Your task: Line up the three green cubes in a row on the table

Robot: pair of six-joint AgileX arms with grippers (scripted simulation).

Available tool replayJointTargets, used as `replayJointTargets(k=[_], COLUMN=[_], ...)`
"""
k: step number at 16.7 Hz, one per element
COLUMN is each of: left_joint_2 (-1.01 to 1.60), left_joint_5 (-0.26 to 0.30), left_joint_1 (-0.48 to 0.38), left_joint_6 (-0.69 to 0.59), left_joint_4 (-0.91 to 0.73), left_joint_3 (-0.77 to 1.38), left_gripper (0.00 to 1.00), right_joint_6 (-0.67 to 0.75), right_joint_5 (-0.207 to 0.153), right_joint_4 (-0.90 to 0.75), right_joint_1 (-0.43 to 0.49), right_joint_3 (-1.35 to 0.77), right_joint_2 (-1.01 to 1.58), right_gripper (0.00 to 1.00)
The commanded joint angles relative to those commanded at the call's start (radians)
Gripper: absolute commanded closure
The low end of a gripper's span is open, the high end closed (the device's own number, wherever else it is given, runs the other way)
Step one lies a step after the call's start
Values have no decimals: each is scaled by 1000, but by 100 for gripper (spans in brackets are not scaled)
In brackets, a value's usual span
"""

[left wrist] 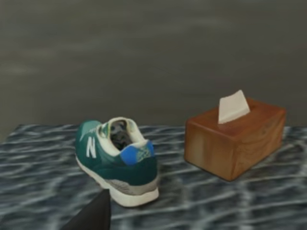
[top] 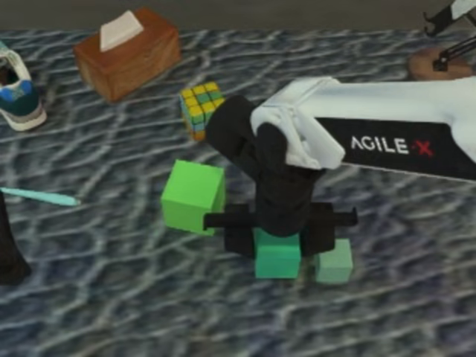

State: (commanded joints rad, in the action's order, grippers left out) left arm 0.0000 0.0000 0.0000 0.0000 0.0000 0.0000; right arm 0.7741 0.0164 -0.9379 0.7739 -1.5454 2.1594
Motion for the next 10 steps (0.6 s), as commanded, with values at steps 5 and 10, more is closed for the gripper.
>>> replayJointTargets(k=[5, 10], left_joint_2=[0, 0], left_joint_5=[0, 0], left_joint_1=[0, 0], left_joint_6=[0, 0], left_joint_4=[0, 0], left_joint_3=[0, 0], left_gripper=[0, 0], right_joint_6=[0, 0], right_joint_5=[0, 0], right_joint_4=[0, 0], right_joint_1=[0, 0], right_joint_3=[0, 0], right_joint_2=[0, 0], right_gripper=[62, 25])
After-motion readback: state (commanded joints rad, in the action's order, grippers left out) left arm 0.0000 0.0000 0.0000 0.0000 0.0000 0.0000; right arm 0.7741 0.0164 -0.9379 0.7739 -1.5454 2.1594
